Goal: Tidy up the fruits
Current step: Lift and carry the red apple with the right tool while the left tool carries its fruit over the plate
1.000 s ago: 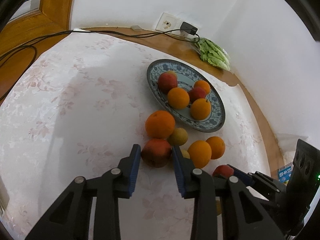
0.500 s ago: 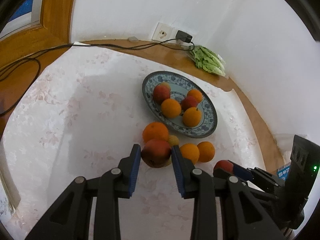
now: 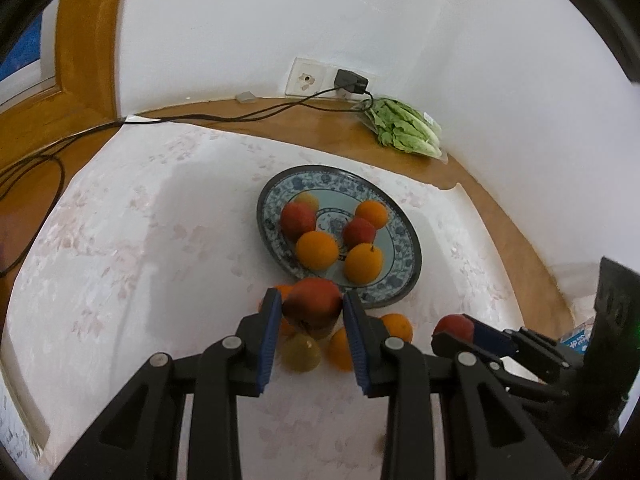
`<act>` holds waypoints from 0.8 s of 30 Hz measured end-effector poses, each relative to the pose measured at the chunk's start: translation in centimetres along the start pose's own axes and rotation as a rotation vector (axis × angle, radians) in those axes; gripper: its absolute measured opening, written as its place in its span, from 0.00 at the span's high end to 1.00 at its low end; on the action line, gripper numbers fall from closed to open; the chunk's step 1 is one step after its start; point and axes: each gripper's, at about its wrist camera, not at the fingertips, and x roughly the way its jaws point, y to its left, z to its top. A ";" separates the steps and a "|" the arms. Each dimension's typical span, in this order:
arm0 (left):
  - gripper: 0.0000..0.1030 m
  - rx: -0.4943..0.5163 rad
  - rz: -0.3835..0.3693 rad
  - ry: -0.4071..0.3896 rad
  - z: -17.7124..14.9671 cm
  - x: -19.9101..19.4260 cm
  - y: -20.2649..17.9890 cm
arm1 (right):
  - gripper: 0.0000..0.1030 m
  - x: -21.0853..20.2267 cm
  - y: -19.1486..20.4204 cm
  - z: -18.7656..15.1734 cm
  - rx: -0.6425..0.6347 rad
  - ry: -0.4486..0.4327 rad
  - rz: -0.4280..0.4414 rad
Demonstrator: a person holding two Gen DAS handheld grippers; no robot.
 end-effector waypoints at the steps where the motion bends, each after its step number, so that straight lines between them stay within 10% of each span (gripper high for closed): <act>1: 0.68 0.001 0.000 0.002 0.2 0.2 -0.1 | 0.68 0.0 -0.1 0.2 -0.002 -0.002 -0.003; 24: 0.68 0.047 0.045 0.003 1.5 4.4 -0.9 | 0.68 3.4 -1.7 4.0 -0.023 -0.007 -0.028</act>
